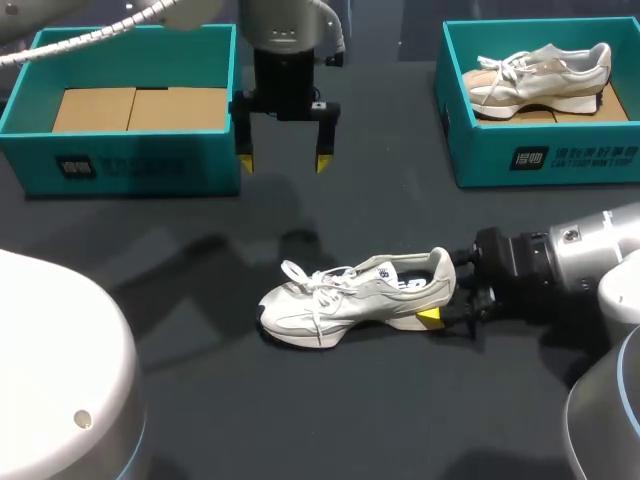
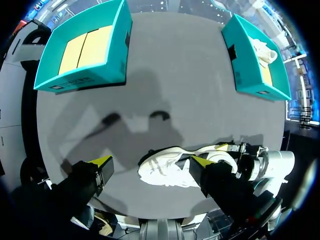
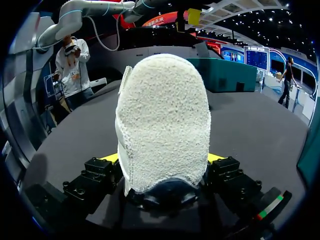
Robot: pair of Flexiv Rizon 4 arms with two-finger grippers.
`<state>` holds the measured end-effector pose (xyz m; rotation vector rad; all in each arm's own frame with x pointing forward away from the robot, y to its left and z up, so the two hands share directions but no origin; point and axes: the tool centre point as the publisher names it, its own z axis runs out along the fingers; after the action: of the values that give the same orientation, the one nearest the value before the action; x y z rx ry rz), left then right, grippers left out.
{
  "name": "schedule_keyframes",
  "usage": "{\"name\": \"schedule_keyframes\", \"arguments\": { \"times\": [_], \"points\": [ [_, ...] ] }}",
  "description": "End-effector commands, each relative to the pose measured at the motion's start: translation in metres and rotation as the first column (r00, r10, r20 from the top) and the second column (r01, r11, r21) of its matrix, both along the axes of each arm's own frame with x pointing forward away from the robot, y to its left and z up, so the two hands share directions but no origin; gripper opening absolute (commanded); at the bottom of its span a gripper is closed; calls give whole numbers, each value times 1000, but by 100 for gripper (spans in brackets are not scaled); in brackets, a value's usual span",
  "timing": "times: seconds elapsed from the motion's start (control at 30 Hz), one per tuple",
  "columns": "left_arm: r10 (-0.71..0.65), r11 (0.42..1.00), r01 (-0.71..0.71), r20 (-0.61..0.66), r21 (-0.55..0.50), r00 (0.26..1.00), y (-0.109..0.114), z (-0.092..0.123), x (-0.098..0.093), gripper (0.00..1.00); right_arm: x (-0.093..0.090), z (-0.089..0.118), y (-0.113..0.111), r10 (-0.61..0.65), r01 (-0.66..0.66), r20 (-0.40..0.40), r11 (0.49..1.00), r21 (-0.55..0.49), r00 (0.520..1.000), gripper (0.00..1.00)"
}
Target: Take the shoe out of the shoebox, open the shoe tongue, remove and reinsert the insole, then place the shoe into the shoebox
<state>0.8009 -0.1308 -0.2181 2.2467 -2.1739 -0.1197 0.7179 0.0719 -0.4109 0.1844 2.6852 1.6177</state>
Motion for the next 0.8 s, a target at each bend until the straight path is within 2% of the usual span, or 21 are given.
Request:
{"name": "schedule_keyframes", "arguments": {
  "times": [0.03,0.47,0.63,0.8],
  "points": [
    [-1,1000,1,-8,5,1000,-3,-1,4,100,0,0,0,0,0,-2,1000,-3,1000,0],
    [-1,1000,1,-8,5,1000,-3,-1,4,100,0,0,0,0,0,-2,1000,-3,1000,0],
    [14,999,-14,-21,-28,1000,-19,-2,-31,100,0,0,0,0,0,-2,1000,-3,1000,0],
    [3,1000,-3,-26,-20,1000,-37,-6,-62,100,0,0,0,0,0,-2,1000,-3,1000,0]
  ]
}}
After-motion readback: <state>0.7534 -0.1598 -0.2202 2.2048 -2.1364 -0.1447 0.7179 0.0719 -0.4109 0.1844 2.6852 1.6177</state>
